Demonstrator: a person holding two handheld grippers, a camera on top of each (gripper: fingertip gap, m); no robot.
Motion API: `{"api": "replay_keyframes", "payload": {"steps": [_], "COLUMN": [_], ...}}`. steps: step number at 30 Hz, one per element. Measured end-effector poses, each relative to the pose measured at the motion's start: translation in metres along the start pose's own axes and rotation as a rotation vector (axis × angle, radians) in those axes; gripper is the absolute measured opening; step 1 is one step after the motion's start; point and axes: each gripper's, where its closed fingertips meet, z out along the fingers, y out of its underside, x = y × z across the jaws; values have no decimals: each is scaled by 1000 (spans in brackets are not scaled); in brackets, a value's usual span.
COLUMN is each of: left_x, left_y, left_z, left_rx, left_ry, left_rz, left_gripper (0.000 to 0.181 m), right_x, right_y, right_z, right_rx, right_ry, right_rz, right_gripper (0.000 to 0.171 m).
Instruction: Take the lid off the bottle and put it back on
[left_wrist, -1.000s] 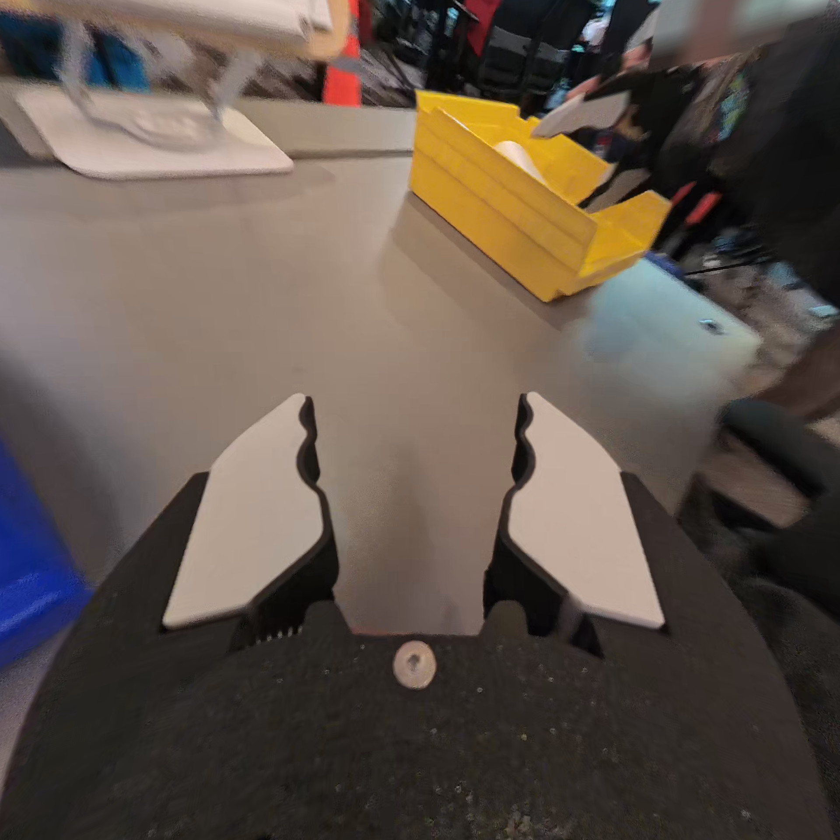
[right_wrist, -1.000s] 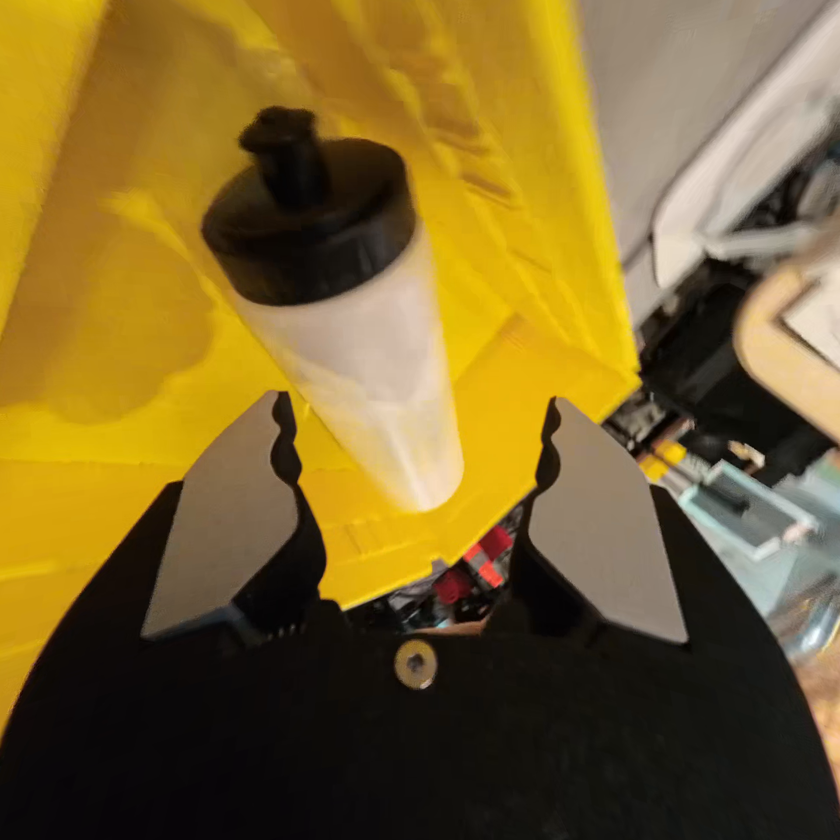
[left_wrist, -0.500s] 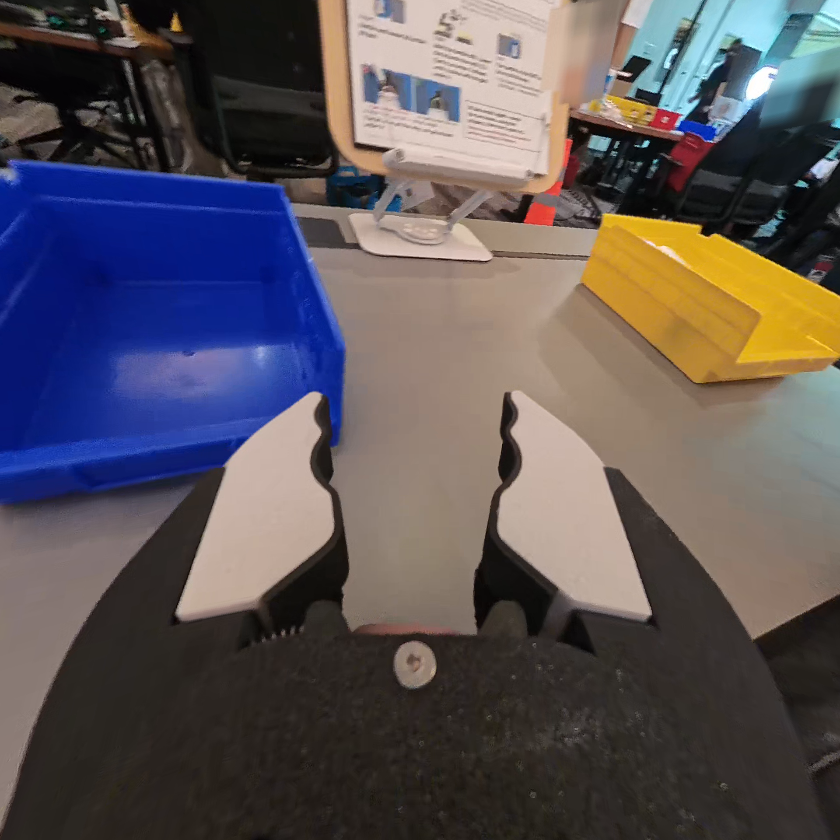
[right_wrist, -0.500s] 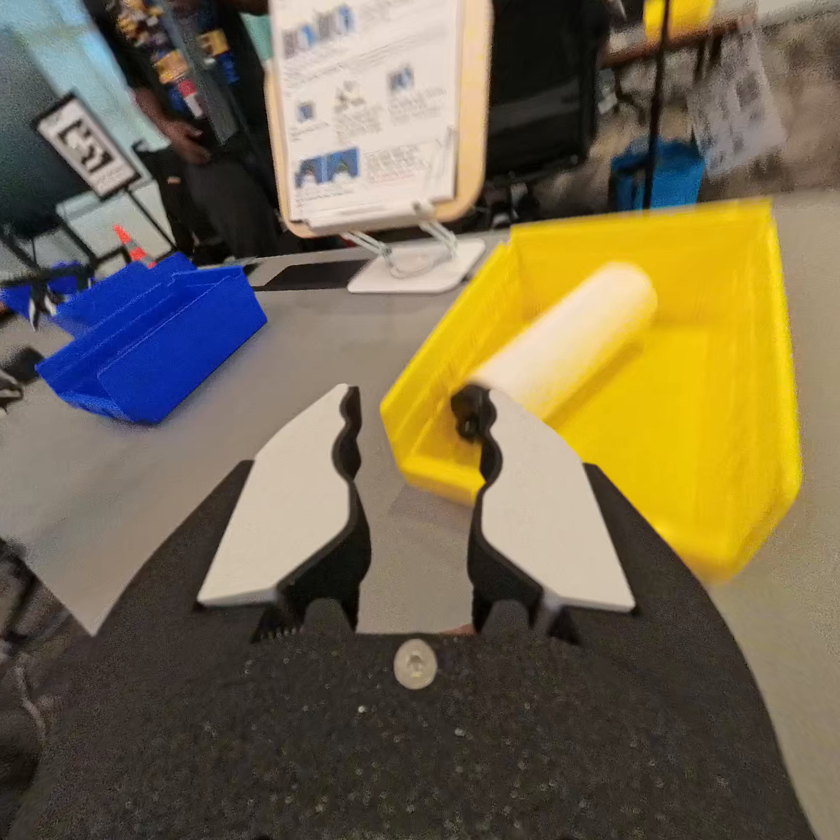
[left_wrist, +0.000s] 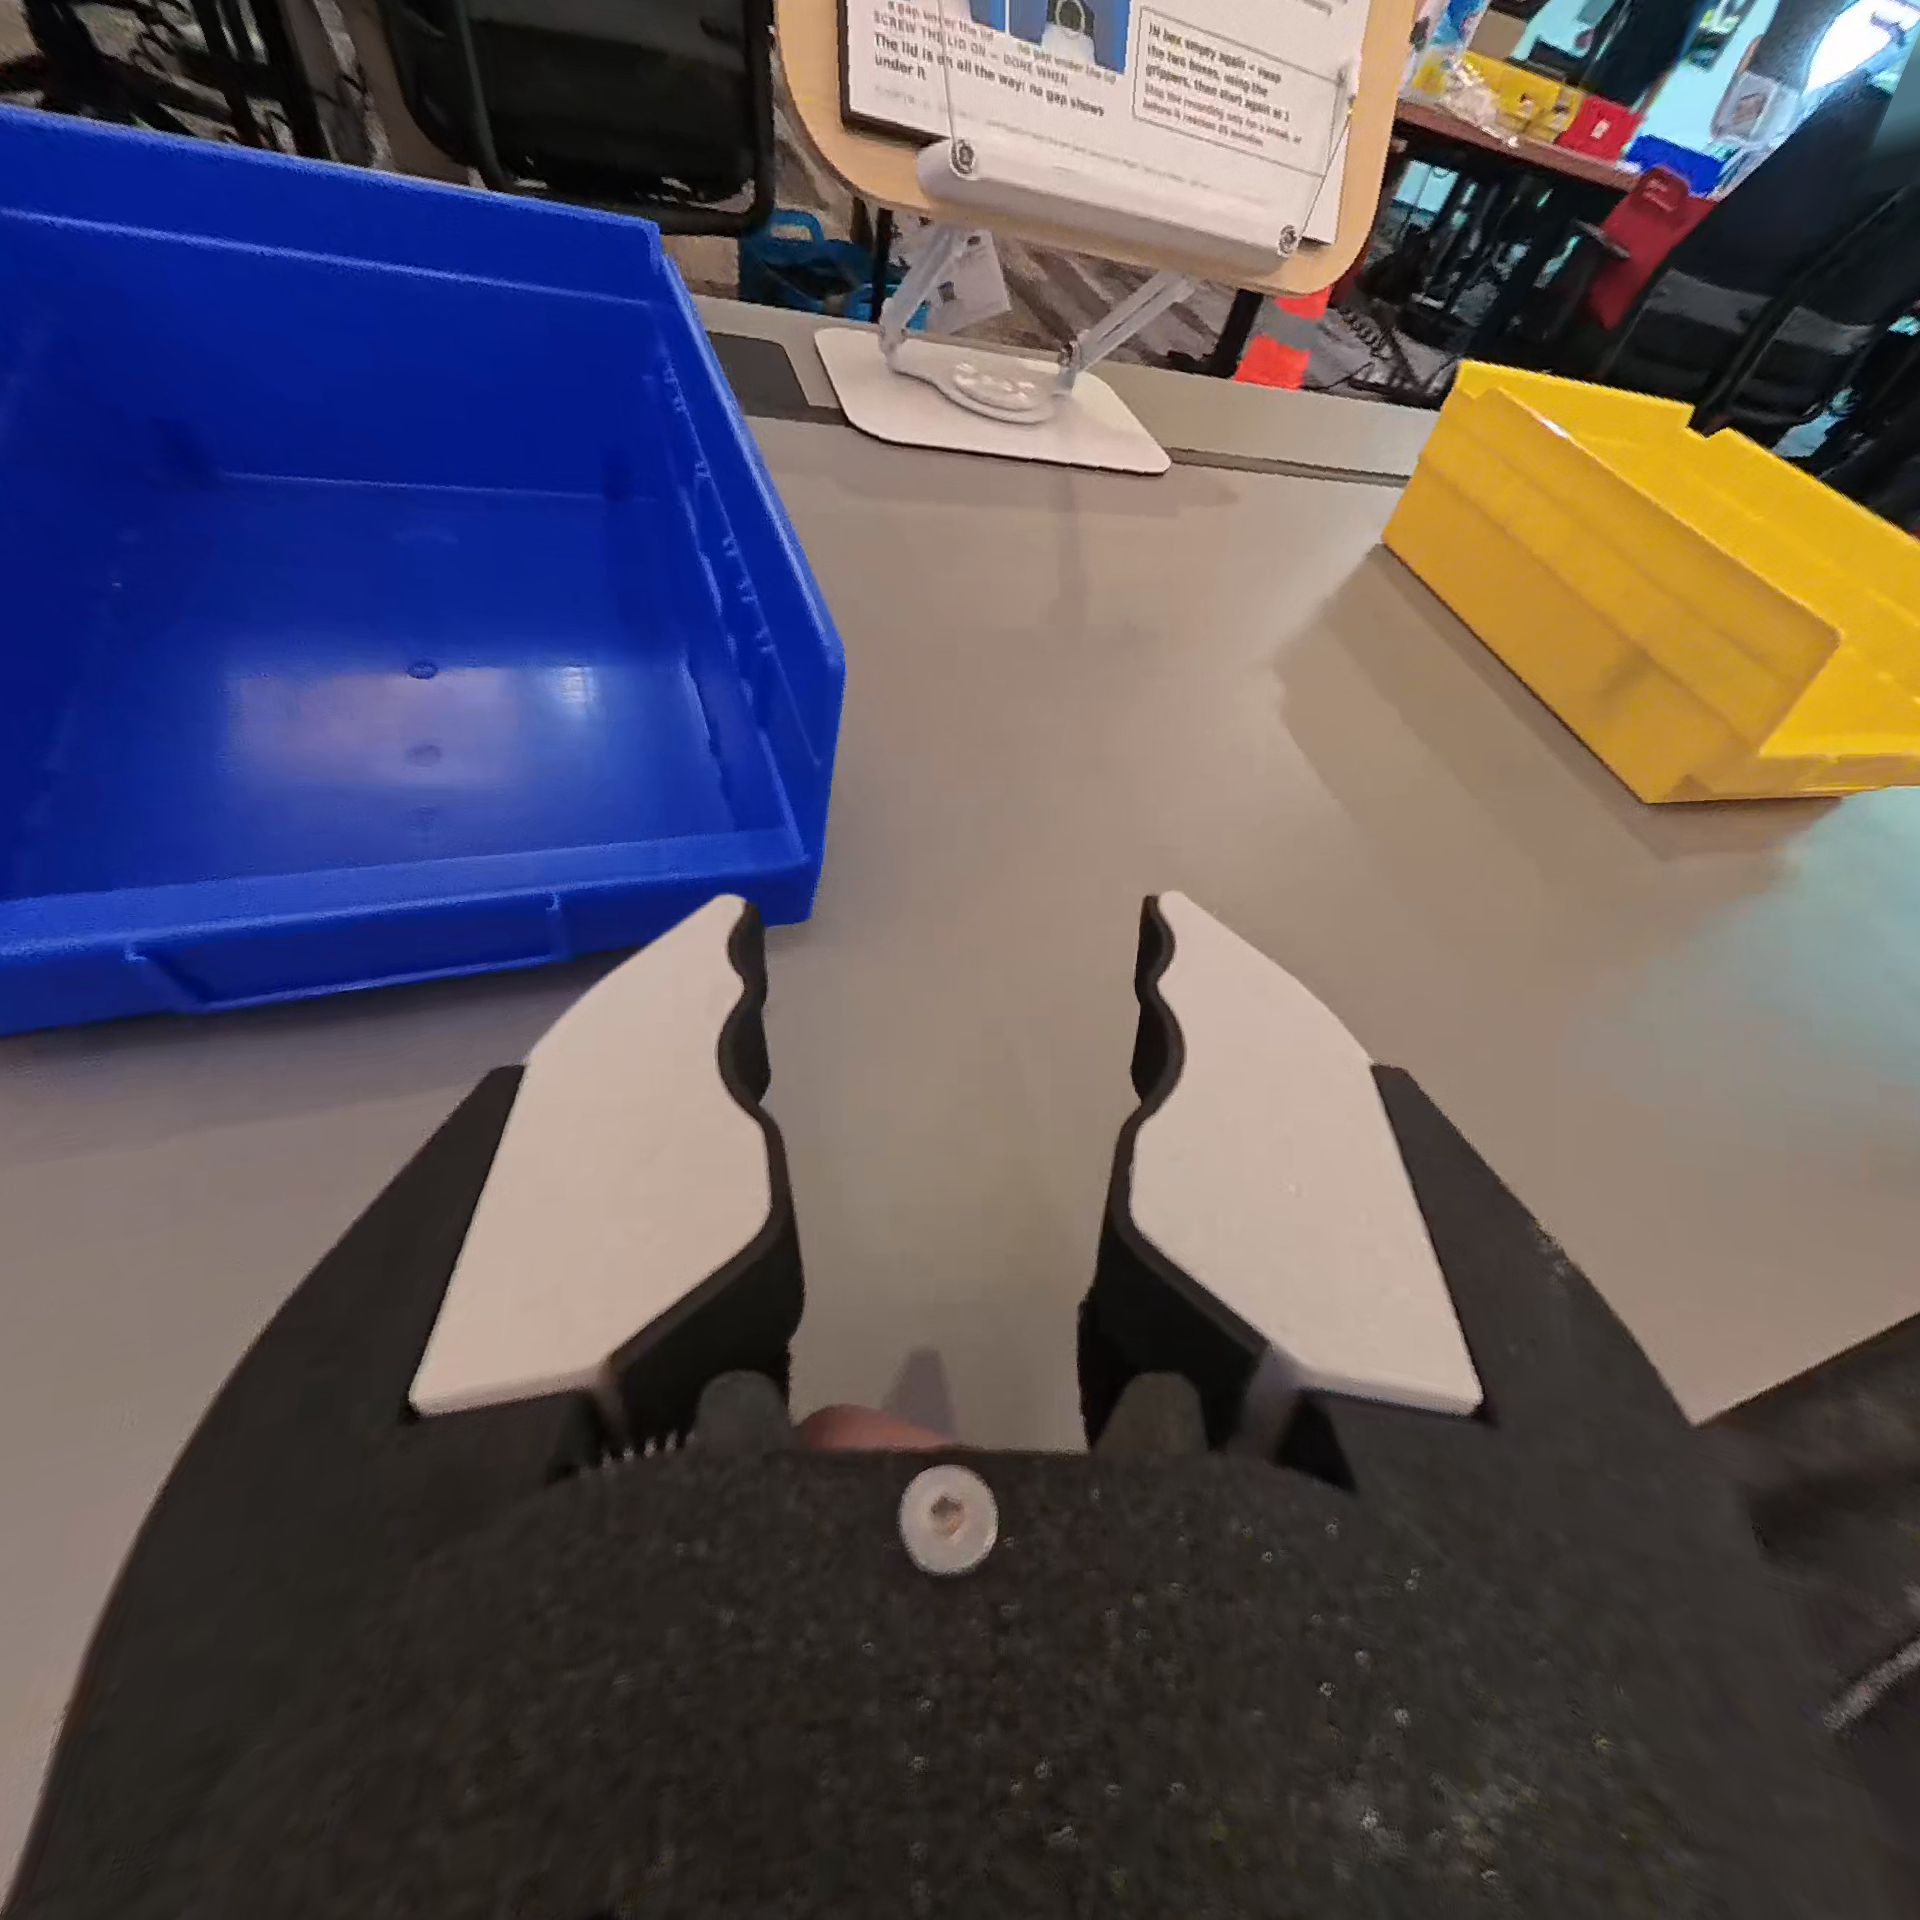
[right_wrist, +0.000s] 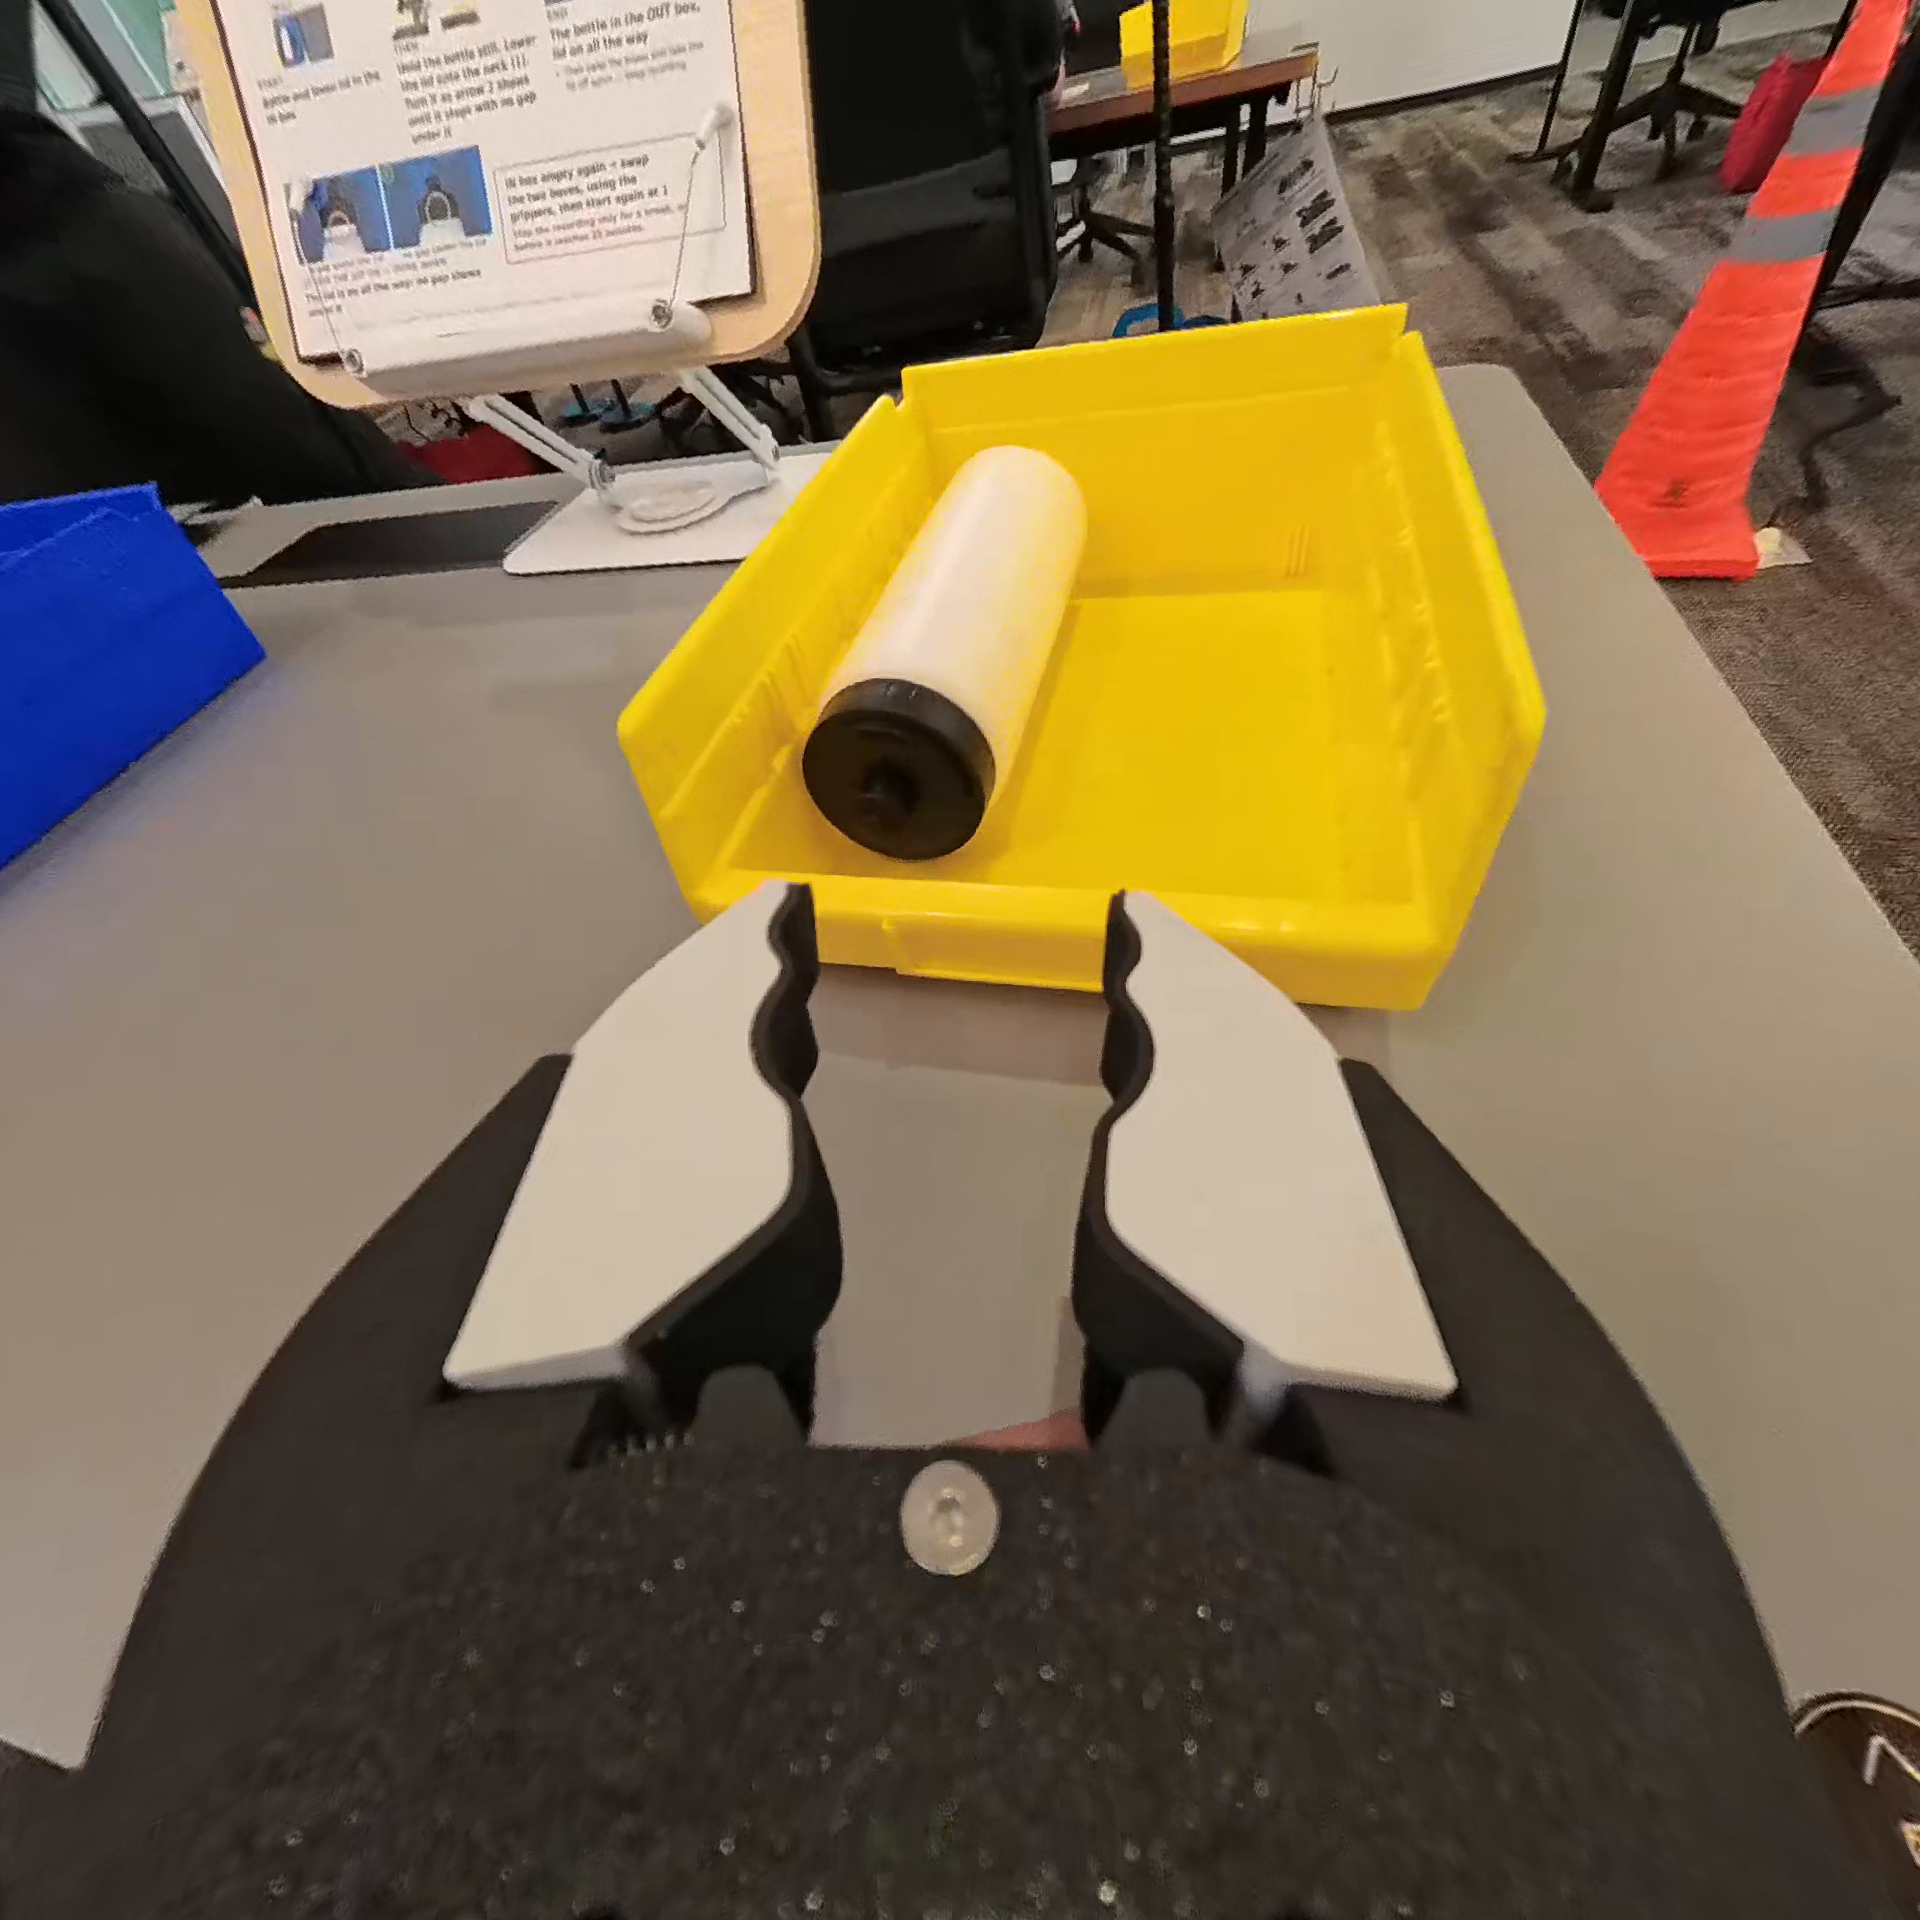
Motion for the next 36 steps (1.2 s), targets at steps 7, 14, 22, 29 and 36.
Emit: {"api": "replay_keyframes", "payload": {"steps": [7,14,22,29,36], "left_x": [3,2,2,18,80], "left_y": [1,8,12,18,14], "left_z": [0,4,5,10,46], "left_rx": [0,-37,-64,-87,-103], "left_ry": [-11,3,-22,-4,172], "left_rz": [43,14,46,134,183], "left_gripper": [63,63,63,64,65], "right_x": [-1,0,-21,-108,-190], "right_y": [-1,4,6,20,7], "right_z": [0,6,18,91,106], "right_rx": [8,-20,-23,-140,-157], "right_ry": [6,18,6,-161,-469], "right_rz": [-19,-43,-100,-133,-51], "right_gripper": [51,54,67,75,74]}}
